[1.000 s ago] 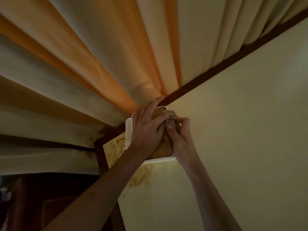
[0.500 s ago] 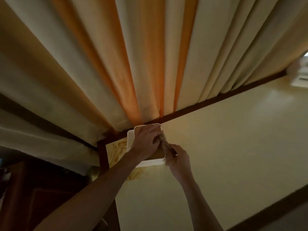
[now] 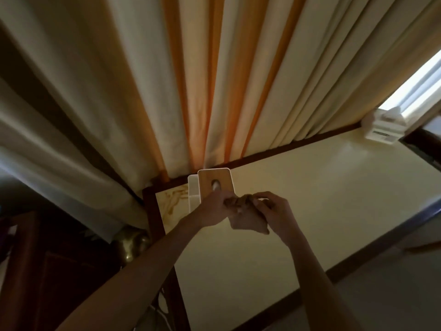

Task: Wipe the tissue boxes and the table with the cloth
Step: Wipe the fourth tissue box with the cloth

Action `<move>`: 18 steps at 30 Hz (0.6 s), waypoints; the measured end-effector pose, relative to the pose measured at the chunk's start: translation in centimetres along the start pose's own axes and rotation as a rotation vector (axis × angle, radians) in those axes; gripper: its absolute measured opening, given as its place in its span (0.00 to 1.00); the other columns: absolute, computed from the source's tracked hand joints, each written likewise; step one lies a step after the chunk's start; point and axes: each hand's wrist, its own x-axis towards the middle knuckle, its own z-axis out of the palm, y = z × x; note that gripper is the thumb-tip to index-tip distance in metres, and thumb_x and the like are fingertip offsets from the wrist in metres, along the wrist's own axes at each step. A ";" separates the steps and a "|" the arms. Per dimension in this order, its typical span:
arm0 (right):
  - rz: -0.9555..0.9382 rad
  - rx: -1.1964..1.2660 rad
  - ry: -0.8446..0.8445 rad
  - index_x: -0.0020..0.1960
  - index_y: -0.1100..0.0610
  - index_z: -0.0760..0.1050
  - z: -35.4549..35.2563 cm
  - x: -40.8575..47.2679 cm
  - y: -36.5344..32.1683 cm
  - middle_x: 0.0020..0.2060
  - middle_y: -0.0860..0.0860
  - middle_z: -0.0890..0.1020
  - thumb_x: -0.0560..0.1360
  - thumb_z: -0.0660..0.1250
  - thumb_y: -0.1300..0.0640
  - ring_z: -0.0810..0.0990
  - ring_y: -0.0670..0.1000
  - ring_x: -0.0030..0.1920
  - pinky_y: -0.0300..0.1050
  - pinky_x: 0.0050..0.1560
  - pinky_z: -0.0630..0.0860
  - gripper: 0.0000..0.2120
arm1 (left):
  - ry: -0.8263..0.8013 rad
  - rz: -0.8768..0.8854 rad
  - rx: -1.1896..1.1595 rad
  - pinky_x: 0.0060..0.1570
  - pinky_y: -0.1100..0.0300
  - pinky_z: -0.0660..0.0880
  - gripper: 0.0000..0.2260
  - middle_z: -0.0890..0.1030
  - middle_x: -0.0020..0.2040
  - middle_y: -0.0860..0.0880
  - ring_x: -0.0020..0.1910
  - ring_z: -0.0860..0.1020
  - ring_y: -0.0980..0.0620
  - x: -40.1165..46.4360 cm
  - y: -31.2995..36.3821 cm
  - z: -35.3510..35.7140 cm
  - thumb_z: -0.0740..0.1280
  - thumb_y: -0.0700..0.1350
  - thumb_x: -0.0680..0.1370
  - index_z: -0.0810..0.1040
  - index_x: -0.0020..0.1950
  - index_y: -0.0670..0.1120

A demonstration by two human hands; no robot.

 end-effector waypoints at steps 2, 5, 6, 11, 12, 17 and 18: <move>0.023 -0.002 -0.003 0.54 0.58 0.83 -0.4 -0.9 0.0 0.40 0.54 0.87 0.80 0.71 0.60 0.85 0.49 0.40 0.42 0.38 0.80 0.05 | -0.005 0.041 -0.017 0.43 0.58 0.73 0.05 0.80 0.46 0.46 0.43 0.78 0.54 -0.9 0.1 0.3 0.69 0.51 0.73 0.81 0.46 0.53; 0.033 -0.060 -0.027 0.51 0.58 0.84 -0.3 -1.5 0.1 0.41 0.53 0.87 0.77 0.73 0.60 0.85 0.51 0.43 0.45 0.42 0.81 0.04 | -0.034 0.107 -0.051 0.48 0.57 0.76 0.08 0.81 0.47 0.47 0.46 0.79 0.52 -2.2 -0.5 1.0 0.74 0.42 0.75 0.80 0.52 0.42; 0.039 -0.069 -0.047 0.50 0.58 0.84 -0.3 -1.6 0.0 0.42 0.53 0.87 0.77 0.73 0.61 0.85 0.51 0.43 0.43 0.42 0.80 0.03 | -0.037 0.120 -0.053 0.47 0.58 0.76 0.11 0.81 0.47 0.49 0.45 0.79 0.52 -2.7 -0.5 1.6 0.77 0.43 0.74 0.78 0.53 0.44; -0.006 -0.217 -0.243 0.52 0.58 0.84 -1.1 -1.2 0.2 0.43 0.53 0.85 0.73 0.72 0.67 0.84 0.51 0.45 0.40 0.41 0.79 0.09 | 0.085 0.120 -0.039 0.43 0.62 0.74 0.14 0.80 0.48 0.48 0.44 0.78 0.52 -3.8 -0.5 4.3 0.74 0.46 0.74 0.78 0.56 0.41; -0.014 -0.239 -0.264 0.52 0.59 0.84 -1.5 -1.0 0.6 0.43 0.53 0.85 0.73 0.71 0.67 0.83 0.53 0.45 0.43 0.43 0.80 0.09 | 0.080 0.093 -0.023 0.44 0.60 0.74 0.11 0.80 0.47 0.48 0.44 0.78 0.51 -3.7 -0.5 4.4 0.72 0.44 0.76 0.79 0.56 0.41; 0.032 -0.252 -0.349 0.47 0.61 0.84 -4.1 0.3 3.0 0.40 0.56 0.85 0.76 0.73 0.62 0.84 0.53 0.41 0.54 0.42 0.82 0.03 | 0.125 -0.111 -0.014 0.43 0.59 0.76 0.07 0.82 0.45 0.50 0.42 0.81 0.54 -3.9 -0.6 4.8 0.68 0.37 0.78 0.81 0.55 0.43; 0.049 -0.231 -0.365 0.47 0.62 0.84 -4.4 0.3 3.6 0.39 0.57 0.85 0.76 0.74 0.62 0.84 0.53 0.39 0.53 0.39 0.83 0.03 | 0.139 -0.128 -0.024 0.42 0.60 0.77 0.06 0.82 0.44 0.50 0.40 0.81 0.55 -4.1 -0.8 5.0 0.68 0.37 0.78 0.81 0.54 0.43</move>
